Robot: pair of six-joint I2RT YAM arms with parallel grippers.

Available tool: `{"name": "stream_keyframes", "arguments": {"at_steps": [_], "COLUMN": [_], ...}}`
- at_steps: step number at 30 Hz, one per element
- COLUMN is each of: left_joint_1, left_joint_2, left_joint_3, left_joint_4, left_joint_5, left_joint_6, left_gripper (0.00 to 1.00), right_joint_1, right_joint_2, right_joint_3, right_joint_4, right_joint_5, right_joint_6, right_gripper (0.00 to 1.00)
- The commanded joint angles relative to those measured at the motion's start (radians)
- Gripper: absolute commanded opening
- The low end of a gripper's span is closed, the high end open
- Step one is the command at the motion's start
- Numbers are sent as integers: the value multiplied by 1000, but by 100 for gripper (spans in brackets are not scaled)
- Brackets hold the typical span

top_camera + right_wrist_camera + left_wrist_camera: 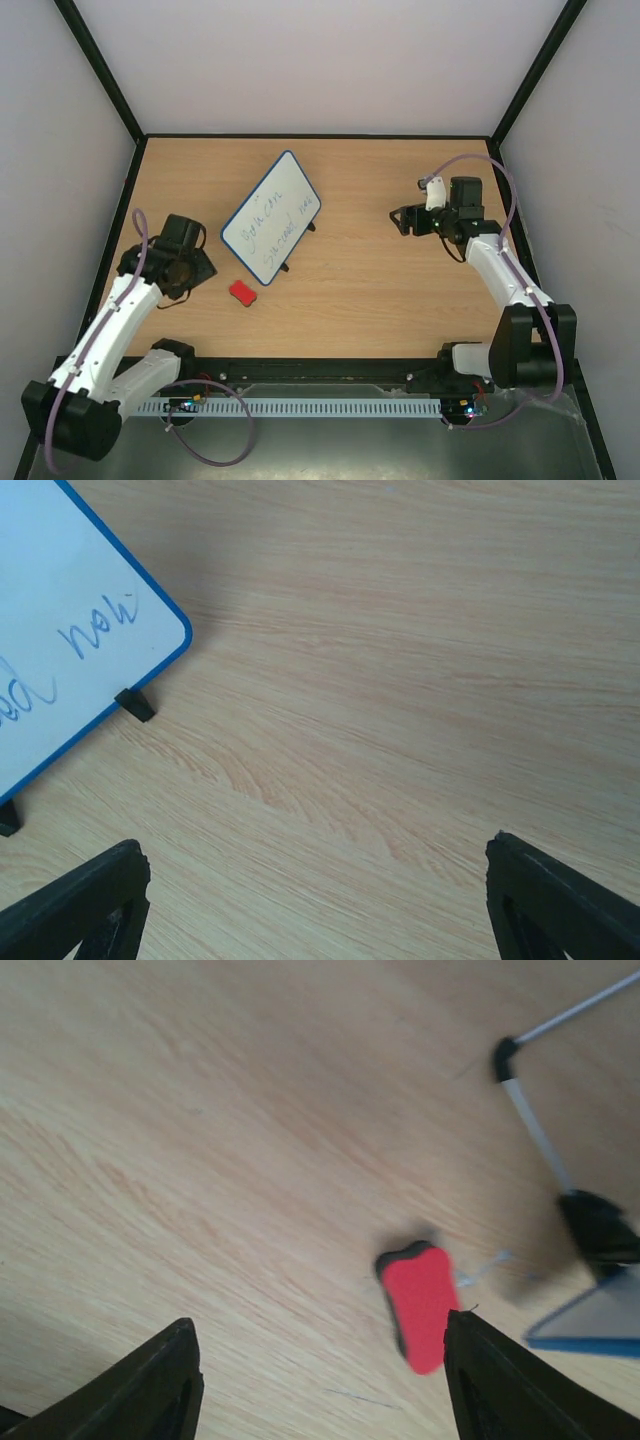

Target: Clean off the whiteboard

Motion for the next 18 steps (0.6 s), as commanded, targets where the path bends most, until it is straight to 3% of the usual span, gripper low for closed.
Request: {"name": "stream_keyframes", "arguments": {"at_steps": [1, 7, 11, 18], "left_joint_1": [98, 212, 267, 284], "left_joint_2": [11, 78, 118, 293], "left_joint_3": [-108, -232, -328, -328], "left_joint_4": [96, 294, 505, 692], "left_joint_5": [81, 185, 324, 374], "left_joint_6": [-7, 40, 52, 68], "left_gripper": [64, 41, 3, 2], "right_joint_1": [-2, -2, -2, -2], "right_joint_2": [-8, -10, -15, -23], "right_joint_3": [-17, -38, -42, -45], "right_joint_4": [-10, -8, -8, -12], "right_joint_5": [-39, -60, -52, -41], "right_joint_6": [-10, -16, -14, -26], "right_gripper": [88, 86, 86, 86]}}
